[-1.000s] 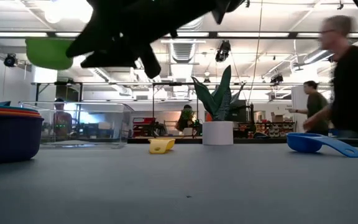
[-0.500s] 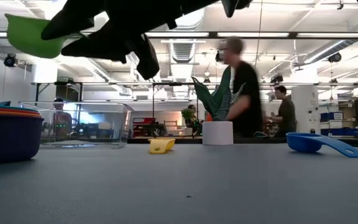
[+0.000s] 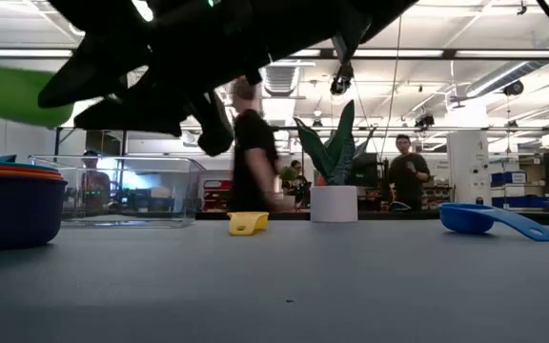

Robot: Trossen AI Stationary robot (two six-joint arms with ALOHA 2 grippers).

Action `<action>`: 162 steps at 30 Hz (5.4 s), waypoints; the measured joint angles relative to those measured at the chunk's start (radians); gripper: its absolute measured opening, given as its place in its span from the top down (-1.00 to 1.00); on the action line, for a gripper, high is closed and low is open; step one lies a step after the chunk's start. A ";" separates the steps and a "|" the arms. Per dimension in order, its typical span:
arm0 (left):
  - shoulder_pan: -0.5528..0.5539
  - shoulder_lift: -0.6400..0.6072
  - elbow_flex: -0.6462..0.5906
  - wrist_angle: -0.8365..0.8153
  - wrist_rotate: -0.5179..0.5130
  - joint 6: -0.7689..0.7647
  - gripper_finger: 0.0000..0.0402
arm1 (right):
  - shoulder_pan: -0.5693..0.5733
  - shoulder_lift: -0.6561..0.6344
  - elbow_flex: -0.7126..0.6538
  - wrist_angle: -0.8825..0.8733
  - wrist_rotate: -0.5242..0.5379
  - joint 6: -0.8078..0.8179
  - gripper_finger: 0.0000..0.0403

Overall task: Nest measuring cups in basket
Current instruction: Stack the green measuring cup on top of the light blue measuring cup

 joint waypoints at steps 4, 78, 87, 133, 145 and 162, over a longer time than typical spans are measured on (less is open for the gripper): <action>0.000 0.000 0.000 0.000 0.000 0.000 1.00 | 0.003 0.022 0.003 -0.001 -0.002 0.000 0.40; -0.059 0.432 -0.002 -0.022 0.736 -0.191 1.00 | -0.031 -0.027 0.000 -0.259 -0.018 -0.217 0.96; -0.058 0.437 -0.002 -0.021 0.704 -0.205 1.00 | -0.029 -0.027 0.000 -0.239 -0.026 -0.228 0.96; -0.058 0.439 -0.008 -0.027 0.703 -0.239 1.00 | -0.023 -0.052 -0.001 -0.240 -0.235 -0.386 0.96; -0.056 0.439 -0.008 -0.022 0.703 -0.240 1.00 | -0.066 0.024 -0.002 -0.108 -0.308 -0.485 0.96; -0.056 0.439 -0.008 -0.027 0.701 -0.244 1.00 | -0.066 0.017 -0.002 -0.050 -0.306 -0.553 0.96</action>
